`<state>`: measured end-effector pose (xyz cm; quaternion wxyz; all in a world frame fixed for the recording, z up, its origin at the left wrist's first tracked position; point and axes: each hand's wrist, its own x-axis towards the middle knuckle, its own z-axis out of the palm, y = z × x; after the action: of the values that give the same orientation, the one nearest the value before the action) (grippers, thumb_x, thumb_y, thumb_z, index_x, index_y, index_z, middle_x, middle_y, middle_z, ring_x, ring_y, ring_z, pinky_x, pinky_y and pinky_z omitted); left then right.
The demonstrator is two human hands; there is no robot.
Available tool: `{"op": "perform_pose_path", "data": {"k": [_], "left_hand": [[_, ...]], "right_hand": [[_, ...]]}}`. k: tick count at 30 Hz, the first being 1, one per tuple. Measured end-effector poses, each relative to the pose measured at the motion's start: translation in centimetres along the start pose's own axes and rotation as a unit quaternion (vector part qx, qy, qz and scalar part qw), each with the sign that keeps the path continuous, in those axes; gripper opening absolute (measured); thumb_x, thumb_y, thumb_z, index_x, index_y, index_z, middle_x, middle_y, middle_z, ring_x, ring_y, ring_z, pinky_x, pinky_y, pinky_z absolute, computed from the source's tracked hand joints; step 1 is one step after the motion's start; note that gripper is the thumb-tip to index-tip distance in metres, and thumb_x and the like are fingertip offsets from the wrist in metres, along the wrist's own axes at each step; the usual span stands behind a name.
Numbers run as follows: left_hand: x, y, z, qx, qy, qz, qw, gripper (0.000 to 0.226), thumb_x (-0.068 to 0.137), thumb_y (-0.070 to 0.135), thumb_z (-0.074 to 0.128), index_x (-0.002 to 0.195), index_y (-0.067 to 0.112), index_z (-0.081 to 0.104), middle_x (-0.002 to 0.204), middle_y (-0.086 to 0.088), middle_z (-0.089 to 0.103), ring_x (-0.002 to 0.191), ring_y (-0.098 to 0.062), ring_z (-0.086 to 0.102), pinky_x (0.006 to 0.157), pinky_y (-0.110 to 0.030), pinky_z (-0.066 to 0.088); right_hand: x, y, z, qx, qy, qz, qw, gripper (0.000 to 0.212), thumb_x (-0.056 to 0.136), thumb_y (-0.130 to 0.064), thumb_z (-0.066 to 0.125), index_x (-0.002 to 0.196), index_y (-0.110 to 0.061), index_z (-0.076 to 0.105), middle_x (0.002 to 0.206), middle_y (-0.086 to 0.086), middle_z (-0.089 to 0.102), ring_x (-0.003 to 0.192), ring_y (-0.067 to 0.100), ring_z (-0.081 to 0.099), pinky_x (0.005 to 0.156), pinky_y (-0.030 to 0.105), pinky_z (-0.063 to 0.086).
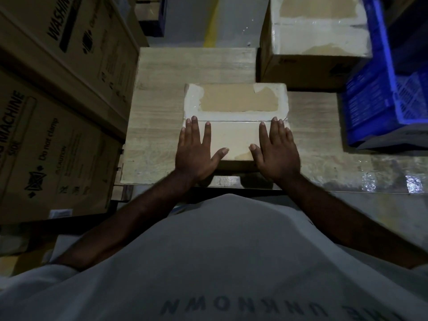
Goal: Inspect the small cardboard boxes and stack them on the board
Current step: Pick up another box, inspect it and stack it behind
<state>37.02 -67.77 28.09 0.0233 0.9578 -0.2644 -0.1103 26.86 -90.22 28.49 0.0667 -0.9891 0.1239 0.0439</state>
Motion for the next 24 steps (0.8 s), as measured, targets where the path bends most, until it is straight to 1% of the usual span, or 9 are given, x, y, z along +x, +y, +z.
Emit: {"op": "perform_pose_path", "data": {"k": [3,6,9,11,15,19,24], "left_hand": [[0.9,0.0,-1.3,-0.032,-0.021,0.004,0.999,0.095,0.096,0.078,0.016,0.164,0.014,0.005,0.168,-0.024,-0.010,0.156,-0.037,-0.013,0.126,-0.048,-0.005],[3.6,-0.4,-3.0,-0.057,-0.019,-0.006,0.998,0.091,0.098,0.075,0.019,0.164,0.013,0.009,0.170,-0.019,-0.006,0.158,-0.034,-0.008,0.127,-0.048,-0.002],[7.2,-1.3,-4.2,-0.063,-0.024,-0.007,0.998,0.088,0.099,0.073,0.021,0.164,0.013,0.013,0.170,-0.019,-0.002,0.158,-0.036,-0.004,0.126,-0.052,0.004],[9.2,-1.9,-4.6,-0.050,-0.021,-0.002,0.999,0.085,0.101,0.070,0.023,0.163,0.014,0.015,0.171,-0.019,0.000,0.158,-0.036,-0.003,0.125,-0.054,0.005],[10.1,-2.6,-4.0,-0.033,-0.014,0.001,0.999,0.084,0.101,0.069,0.026,0.164,0.017,0.007,0.171,-0.015,-0.005,0.158,-0.033,-0.006,0.125,-0.054,0.005],[9.9,-2.4,-3.3,-0.033,0.002,0.004,0.999,0.087,0.100,0.068,0.032,0.165,0.015,0.006,0.171,-0.017,-0.005,0.158,-0.035,-0.007,0.125,-0.052,0.009],[10.3,-2.8,-3.3,-0.039,-0.009,0.013,0.999,0.089,0.100,0.070,0.031,0.164,0.015,0.003,0.171,-0.017,-0.007,0.157,-0.034,-0.010,0.126,-0.049,0.007]], "right_hand": [[0.9,0.2,-0.7,0.018,-0.020,0.003,1.000,0.088,0.102,-0.069,0.020,0.165,-0.007,0.015,0.170,0.028,0.006,0.160,0.039,0.005,0.128,0.052,0.008],[3.6,0.6,-1.9,0.041,-0.026,0.037,0.998,0.090,0.102,-0.070,0.025,0.165,-0.007,0.011,0.171,0.026,0.001,0.160,0.038,0.001,0.128,0.052,0.007],[6.7,1.1,-3.0,0.054,-0.027,0.053,0.997,0.091,0.102,-0.070,0.021,0.165,-0.007,0.008,0.171,0.025,-0.003,0.160,0.038,-0.002,0.129,0.052,0.005],[8.2,1.4,-3.3,0.052,-0.023,0.049,0.997,0.090,0.102,-0.069,0.022,0.165,-0.007,0.009,0.171,0.025,-0.002,0.160,0.038,-0.002,0.129,0.054,0.007],[9.5,1.9,-3.5,0.064,-0.020,0.050,0.996,0.088,0.101,-0.069,0.027,0.166,-0.012,0.010,0.173,0.019,-0.002,0.160,0.035,-0.001,0.125,0.059,0.014],[9.7,1.8,-3.1,0.077,-0.009,0.059,0.995,0.088,0.100,-0.069,0.032,0.166,-0.013,0.013,0.174,0.017,0.001,0.160,0.035,0.002,0.123,0.058,0.021],[10.0,2.0,-3.0,0.078,-0.011,0.064,0.995,0.089,0.099,-0.070,0.032,0.166,-0.014,0.012,0.174,0.016,0.002,0.160,0.033,0.003,0.123,0.056,0.020]]}}
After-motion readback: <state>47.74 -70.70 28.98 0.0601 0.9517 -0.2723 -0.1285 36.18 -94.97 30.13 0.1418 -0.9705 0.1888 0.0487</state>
